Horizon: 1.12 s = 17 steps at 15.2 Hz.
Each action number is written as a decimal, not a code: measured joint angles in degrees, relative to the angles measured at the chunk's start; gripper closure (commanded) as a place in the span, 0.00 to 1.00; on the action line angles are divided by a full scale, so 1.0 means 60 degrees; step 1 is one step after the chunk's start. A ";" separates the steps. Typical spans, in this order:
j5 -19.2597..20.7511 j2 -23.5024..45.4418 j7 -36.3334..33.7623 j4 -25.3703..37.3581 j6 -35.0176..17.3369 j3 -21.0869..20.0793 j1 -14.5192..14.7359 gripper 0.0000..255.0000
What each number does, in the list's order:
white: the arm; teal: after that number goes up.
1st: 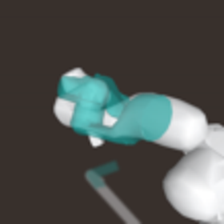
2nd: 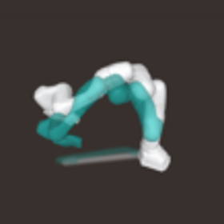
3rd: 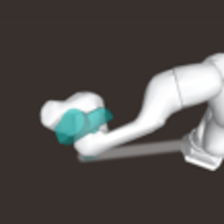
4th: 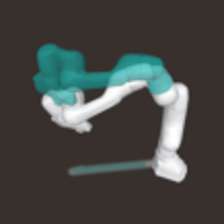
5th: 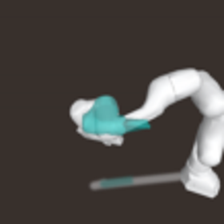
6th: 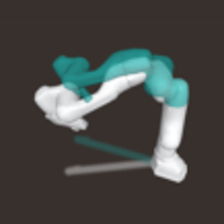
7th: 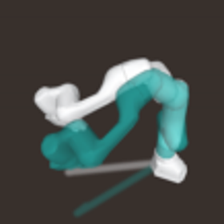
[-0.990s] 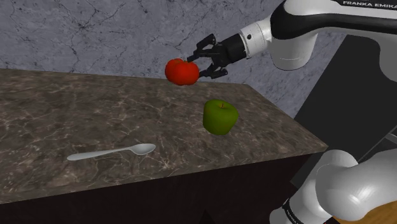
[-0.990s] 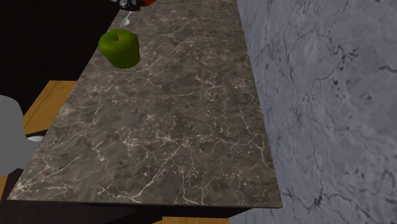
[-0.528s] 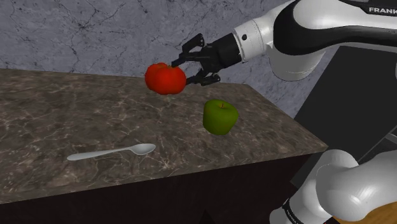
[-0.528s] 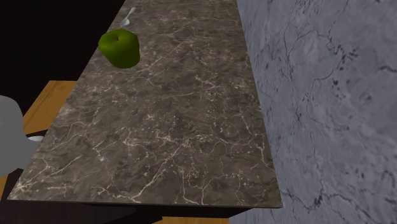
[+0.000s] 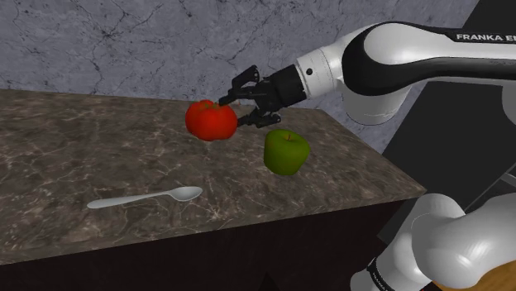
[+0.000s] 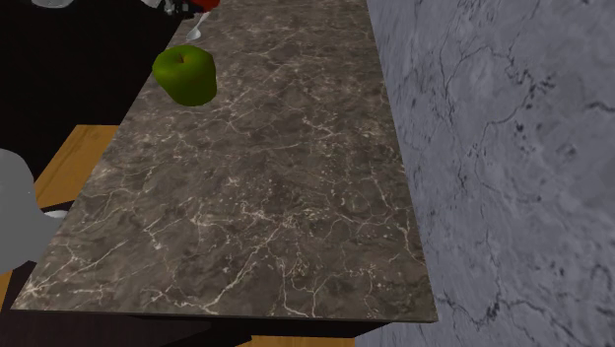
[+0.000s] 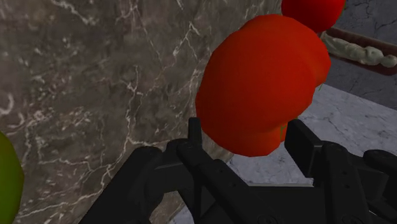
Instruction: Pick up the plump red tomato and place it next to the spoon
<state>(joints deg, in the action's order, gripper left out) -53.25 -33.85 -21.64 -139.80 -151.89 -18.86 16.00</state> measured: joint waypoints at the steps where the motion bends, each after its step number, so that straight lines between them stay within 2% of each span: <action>1: -0.0106 0.0061 0.0120 -0.0072 -0.0124 0.0009 0.0062 1.00; 11: -0.1413 0.0583 0.1493 -0.0813 -0.1337 0.0182 0.0833 1.00; 17: -0.2579 0.0922 0.2739 -0.0789 -0.2369 0.0405 0.1583 1.00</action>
<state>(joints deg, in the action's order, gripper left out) -68.72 -28.31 -5.20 -144.54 -166.10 -16.42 25.50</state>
